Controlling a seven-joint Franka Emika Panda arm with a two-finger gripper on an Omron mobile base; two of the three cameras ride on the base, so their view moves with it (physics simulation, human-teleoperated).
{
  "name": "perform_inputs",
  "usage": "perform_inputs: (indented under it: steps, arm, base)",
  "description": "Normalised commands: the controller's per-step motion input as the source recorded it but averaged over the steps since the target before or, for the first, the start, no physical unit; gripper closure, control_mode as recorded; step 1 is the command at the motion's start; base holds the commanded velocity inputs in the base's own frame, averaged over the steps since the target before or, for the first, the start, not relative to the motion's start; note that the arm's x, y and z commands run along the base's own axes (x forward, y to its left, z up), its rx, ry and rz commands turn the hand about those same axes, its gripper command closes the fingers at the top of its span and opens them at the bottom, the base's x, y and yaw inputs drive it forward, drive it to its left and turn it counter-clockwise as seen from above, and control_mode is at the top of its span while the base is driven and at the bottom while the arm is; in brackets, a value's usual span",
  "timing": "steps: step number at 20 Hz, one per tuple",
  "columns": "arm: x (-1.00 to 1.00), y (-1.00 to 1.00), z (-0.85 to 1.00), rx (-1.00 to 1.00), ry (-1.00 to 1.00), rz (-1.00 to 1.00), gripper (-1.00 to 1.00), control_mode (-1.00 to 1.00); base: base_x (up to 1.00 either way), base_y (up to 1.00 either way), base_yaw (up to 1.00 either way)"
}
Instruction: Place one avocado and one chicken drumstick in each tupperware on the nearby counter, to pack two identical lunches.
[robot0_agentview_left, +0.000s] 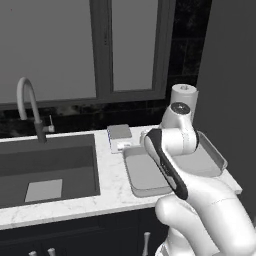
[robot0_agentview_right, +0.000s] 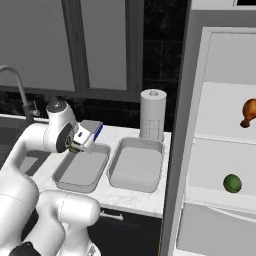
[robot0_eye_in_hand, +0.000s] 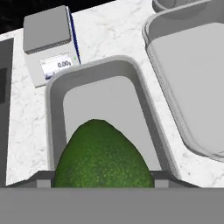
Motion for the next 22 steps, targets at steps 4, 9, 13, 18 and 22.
perform_inputs:
  steps: [4, 9, 13, 18, 22]
  arm:
    - [0.69, 0.19, -1.00, 0.00, 0.09, 0.00, 1.00, -1.00]
    - [0.78, 0.12, -1.00, -0.01, 0.08, 0.00, -1.00, -1.00]
    - [0.32, -0.02, -0.56, -0.01, 0.01, 0.00, -1.00, -1.00]
    - [0.05, 0.00, 0.43, 0.04, 0.13, -0.05, -1.00, -1.00]
    - [-0.01, 0.00, 1.00, 0.04, 0.15, 0.00, -1.00, -1.00]
  base:
    - [0.00, 0.00, 0.00]
    - [0.00, 0.00, 0.00]
    - [0.00, 0.00, 0.00]
    - [0.00, 0.00, 0.00]
    - [0.00, 0.00, 0.00]
